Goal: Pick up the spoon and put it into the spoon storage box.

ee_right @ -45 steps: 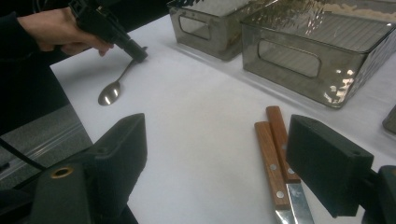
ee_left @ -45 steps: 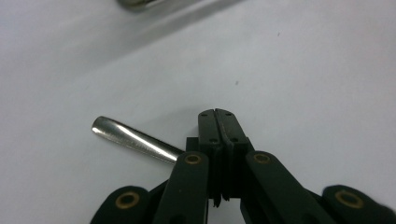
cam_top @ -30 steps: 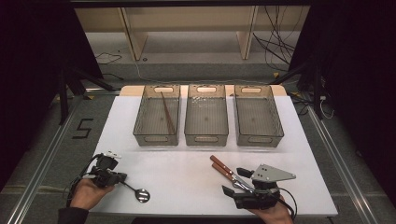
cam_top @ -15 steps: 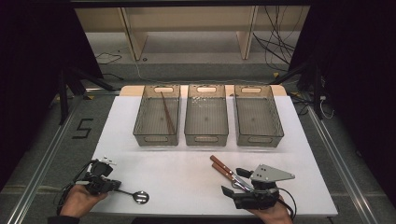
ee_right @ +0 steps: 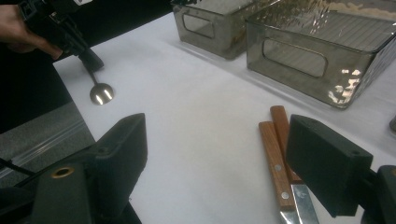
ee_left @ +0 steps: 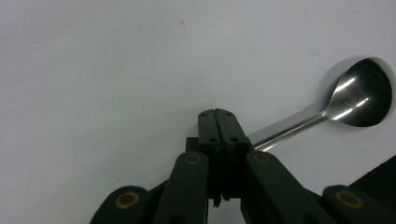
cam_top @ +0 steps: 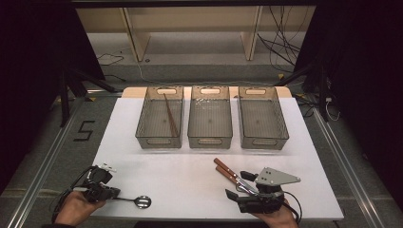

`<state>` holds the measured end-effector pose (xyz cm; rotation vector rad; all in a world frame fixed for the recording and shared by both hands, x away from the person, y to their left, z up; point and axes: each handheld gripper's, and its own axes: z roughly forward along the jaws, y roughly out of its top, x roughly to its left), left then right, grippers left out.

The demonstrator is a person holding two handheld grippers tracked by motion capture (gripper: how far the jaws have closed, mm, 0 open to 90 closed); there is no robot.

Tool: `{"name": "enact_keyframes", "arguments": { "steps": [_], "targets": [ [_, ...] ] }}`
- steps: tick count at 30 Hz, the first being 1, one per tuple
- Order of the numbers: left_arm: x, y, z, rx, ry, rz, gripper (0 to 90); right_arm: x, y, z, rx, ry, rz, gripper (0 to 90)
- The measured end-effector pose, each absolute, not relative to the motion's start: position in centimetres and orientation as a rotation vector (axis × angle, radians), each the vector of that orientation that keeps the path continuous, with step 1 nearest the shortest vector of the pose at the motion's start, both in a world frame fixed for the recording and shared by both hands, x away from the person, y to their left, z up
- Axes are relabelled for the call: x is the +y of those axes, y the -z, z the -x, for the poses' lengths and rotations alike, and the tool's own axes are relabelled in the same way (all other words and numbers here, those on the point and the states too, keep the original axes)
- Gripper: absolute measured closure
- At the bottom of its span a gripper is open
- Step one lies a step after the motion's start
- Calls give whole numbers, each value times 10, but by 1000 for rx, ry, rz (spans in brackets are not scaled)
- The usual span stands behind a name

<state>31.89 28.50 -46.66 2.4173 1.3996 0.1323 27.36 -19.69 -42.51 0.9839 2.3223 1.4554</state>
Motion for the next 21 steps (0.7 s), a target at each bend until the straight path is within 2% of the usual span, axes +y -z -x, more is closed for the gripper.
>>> {"name": "enact_keyframes", "arguments": {
  "steps": [4, 8, 9, 13, 17, 21],
  "targets": [
    [286, 462, -321, 1365, -141, -2436, 845, -197, 425, -274, 2320, -1460, -983, 218],
    [288, 448, -322, 1302, -164, -2442, 648, -197, 424, -274, 2317, -1462, -981, 218],
    [288, 448, -322, 1302, -164, -2442, 572, -197, 424, -274, 2317, -1462, -981, 218],
    [284, 438, -320, 1206, -215, -2507, 365, -197, 423, -273, 2315, -1468, -975, 217],
    [276, 443, -319, 1132, -202, -2581, 277, -197, 423, -273, 2317, -1468, -972, 217],
    [267, 450, -317, 1063, -169, -2623, 246, -197, 423, -273, 2314, -1471, -973, 217]
  ]
}}
